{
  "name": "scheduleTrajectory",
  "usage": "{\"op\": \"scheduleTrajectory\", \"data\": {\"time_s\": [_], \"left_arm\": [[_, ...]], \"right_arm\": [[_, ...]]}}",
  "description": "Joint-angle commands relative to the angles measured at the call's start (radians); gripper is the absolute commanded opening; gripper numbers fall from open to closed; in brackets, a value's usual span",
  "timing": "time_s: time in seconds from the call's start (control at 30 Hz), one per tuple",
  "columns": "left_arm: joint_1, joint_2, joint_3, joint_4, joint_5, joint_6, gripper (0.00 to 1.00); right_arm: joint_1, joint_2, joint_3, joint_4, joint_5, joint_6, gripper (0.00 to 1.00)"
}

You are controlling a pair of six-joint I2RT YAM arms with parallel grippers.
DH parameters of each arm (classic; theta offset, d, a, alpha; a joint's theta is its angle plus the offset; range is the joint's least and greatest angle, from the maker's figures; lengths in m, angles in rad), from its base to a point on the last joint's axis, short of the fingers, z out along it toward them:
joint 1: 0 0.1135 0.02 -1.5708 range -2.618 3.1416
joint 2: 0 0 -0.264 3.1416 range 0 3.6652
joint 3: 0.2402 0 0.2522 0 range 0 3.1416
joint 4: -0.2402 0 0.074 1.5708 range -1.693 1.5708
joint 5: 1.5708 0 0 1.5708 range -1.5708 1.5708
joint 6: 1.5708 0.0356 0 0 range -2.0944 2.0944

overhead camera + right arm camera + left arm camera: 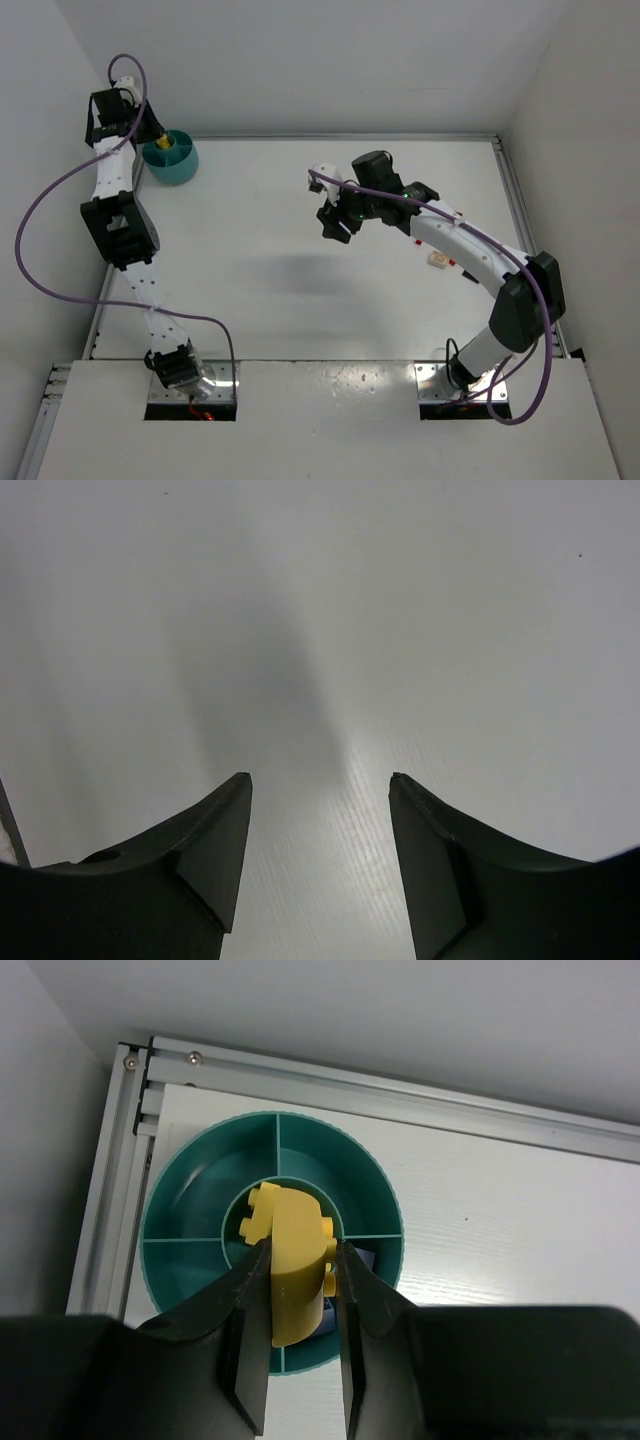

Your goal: Sort the legos into containers by color

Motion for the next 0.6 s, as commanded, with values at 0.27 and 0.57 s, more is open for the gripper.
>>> {"op": "scheduleTrajectory", "data": {"time_s": [0.27,0.57], "left_arm": [[-0.001,0.036,0.032,0.021,-0.018,0.034,0.24],[-0.001,0.045,0.032,0.021,-0.027,0.034,0.52]], "right_arm": [[-0.005,0.031,0.021,0.034,-0.011,0.015,0.58],[-0.005,0.031,0.021,0.034,-0.011,0.015,0.58]]}}
